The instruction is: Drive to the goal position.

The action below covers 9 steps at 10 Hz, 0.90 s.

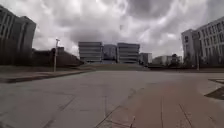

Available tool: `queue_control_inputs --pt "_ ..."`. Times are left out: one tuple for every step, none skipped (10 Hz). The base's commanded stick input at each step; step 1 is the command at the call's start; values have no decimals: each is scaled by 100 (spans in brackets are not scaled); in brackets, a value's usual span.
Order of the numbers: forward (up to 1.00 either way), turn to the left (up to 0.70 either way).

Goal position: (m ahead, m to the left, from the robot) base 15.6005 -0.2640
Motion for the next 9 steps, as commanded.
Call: queue_control_inputs --pt "100 -3" --pt "100 -3" --pt "100 -2" --pt "100 -1" --pt "100 0" --pt "100 0" --pt "100 0" --pt "100 0" --pt "100 0"
